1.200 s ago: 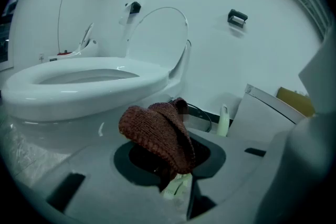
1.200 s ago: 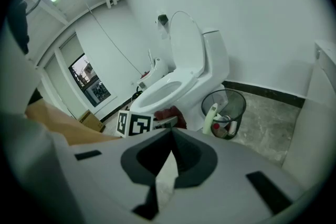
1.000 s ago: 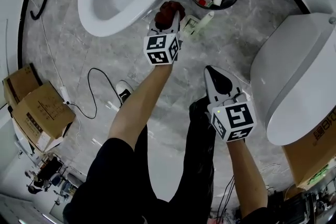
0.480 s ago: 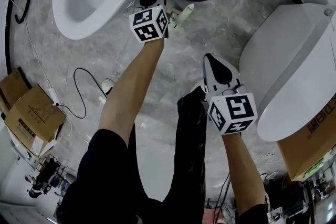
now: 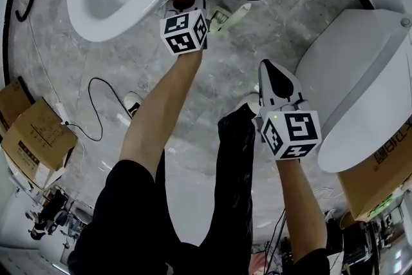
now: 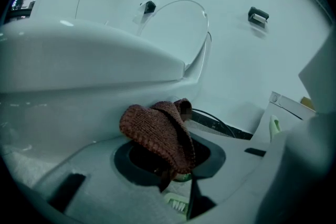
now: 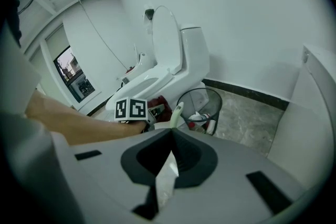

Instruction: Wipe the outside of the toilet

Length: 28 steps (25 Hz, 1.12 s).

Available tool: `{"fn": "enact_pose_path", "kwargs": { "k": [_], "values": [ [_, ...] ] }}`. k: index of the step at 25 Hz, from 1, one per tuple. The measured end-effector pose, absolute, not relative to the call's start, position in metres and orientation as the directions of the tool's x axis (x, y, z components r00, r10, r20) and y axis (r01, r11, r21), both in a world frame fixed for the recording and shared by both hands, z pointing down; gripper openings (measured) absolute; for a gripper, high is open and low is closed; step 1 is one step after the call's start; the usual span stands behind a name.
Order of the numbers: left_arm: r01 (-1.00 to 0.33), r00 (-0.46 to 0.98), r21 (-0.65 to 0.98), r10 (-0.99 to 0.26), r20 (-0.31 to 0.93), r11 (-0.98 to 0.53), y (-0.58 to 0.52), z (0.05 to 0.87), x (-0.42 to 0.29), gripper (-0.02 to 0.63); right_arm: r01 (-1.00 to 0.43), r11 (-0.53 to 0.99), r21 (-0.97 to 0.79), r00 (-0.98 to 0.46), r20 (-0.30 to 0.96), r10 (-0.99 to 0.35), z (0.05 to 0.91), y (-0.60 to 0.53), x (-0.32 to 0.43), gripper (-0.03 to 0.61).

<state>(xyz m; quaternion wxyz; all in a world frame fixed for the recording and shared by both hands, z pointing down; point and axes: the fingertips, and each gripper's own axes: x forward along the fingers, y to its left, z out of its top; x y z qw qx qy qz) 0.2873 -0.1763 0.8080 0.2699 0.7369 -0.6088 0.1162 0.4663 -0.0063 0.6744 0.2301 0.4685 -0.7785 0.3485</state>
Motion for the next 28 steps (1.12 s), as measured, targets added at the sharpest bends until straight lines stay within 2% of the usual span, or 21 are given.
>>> {"fn": "enact_pose_path", "kwargs": {
  "k": [8,28],
  "values": [
    [-0.960,0.247,0.245,-0.817,0.521,-0.135,-0.147,0.811,0.261,0.106,-0.873,0.373,-0.315,-0.482,0.683,-0.549,0.670,0.000,0.430,0.002],
    [-0.933,0.350,0.128,-0.761,0.546,-0.337,-0.073,0.809,0.171,0.106,-0.835,0.431,-0.343,-0.536,0.687,-0.491,0.679,0.031,0.313,0.002]
  ]
}}
